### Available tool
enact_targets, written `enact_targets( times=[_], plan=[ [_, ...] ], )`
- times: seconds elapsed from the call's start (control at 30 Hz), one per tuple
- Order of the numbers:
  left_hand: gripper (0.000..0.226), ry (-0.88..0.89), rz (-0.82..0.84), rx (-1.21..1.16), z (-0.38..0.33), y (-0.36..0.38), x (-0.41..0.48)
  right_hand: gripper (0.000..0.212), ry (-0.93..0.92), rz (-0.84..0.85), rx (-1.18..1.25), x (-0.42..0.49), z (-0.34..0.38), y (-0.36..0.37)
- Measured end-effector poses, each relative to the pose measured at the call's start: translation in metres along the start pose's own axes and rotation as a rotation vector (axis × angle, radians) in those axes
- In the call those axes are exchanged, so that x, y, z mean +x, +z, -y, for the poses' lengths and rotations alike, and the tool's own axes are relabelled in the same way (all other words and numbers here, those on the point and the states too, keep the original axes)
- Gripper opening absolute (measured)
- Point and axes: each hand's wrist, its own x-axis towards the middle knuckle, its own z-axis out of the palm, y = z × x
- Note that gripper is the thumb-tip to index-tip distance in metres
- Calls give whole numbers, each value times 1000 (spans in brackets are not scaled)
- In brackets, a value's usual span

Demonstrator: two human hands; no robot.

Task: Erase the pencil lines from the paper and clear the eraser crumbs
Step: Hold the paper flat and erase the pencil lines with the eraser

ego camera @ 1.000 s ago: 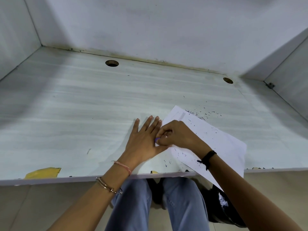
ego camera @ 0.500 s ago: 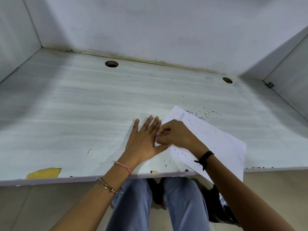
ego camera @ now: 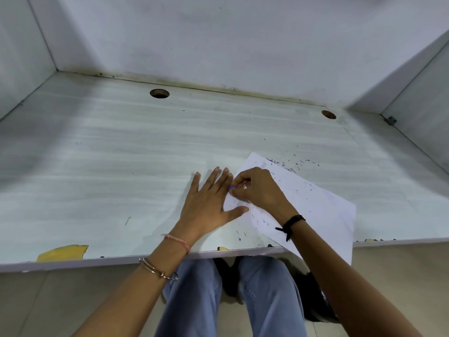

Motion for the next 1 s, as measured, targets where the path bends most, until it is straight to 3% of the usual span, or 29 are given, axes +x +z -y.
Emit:
enact_targets(
  times=[0.13, 0.27, 0.4, 0.53, 0.67, 0.8, 0.93, 1.0],
  plan=[
    [110, 2, -4, 42, 1, -2, -1, 5, -17, 245, -32, -8, 2, -6],
    [107, -2, 19, 24, 0, -2, 0, 5, 8, 12, -54, 7, -7, -14],
    [106, -1, 5, 36, 1, -2, 0, 6, -27, 280, -83, 2, -5, -16],
    [104, 2, 5, 27, 1, 0, 0, 5, -11, 78, -104, 12, -7, -19],
    [105, 3, 1, 40, 1, -1, 0, 6, -45, 320, -124, 5, -5, -22],
    [105, 3, 9, 20, 1, -1, 0, 8, -13, 62, -159, 17, -13, -26],
    [106, 1, 8, 26, 1, -2, 0, 4, -45, 310, -98, 2, -11, -23],
    [105, -2, 17, 14, 1, -2, 0, 5, -13, 209, -74, 8, -18, -27]
  ],
)
